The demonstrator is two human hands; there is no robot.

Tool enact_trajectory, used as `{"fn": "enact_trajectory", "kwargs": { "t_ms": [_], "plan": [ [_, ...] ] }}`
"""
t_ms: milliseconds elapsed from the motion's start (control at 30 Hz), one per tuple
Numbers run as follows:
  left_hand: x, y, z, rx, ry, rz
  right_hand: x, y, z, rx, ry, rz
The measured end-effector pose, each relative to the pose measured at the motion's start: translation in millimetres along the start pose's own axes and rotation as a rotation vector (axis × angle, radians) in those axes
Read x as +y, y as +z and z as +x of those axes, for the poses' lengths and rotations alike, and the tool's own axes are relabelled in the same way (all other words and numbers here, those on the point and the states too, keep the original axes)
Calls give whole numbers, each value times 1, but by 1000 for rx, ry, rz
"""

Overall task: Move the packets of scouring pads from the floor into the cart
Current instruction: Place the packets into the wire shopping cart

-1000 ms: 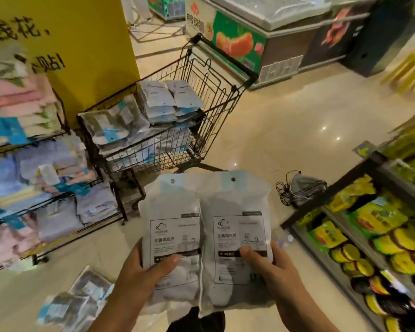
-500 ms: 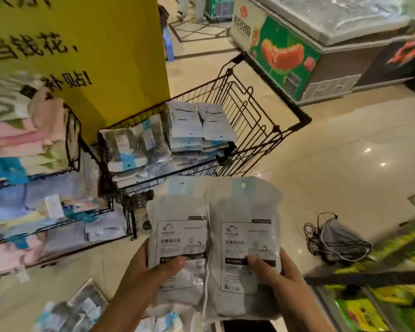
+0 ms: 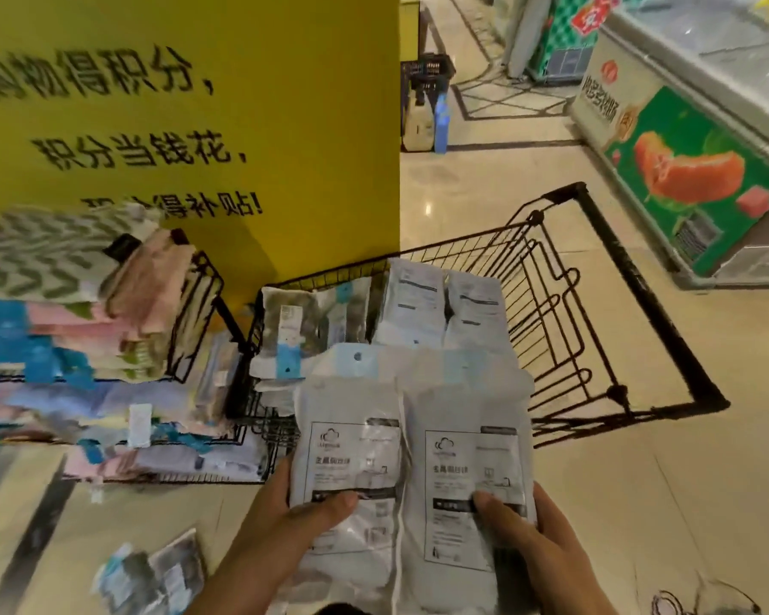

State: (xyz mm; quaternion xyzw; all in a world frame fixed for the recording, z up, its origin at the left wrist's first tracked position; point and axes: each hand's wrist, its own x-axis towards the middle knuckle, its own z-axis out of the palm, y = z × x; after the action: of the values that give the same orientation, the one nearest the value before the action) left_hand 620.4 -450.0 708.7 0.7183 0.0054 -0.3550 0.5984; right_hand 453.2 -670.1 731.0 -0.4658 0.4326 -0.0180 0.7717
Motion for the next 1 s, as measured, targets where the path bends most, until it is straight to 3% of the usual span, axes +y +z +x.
{"fn": "enact_trajectory", "kwargs": {
  "t_ms": [233, 567, 1000],
  "plan": [
    [35, 4, 36, 116, 25, -11, -47, 6, 65, -66, -15, -73],
    [69, -32, 104, 69, -17, -14, -77, 48, 116, -38, 9, -62],
    [75, -138, 271, 144, -99, 64, -72, 177, 263, 116, -32, -157]
  ]
}}
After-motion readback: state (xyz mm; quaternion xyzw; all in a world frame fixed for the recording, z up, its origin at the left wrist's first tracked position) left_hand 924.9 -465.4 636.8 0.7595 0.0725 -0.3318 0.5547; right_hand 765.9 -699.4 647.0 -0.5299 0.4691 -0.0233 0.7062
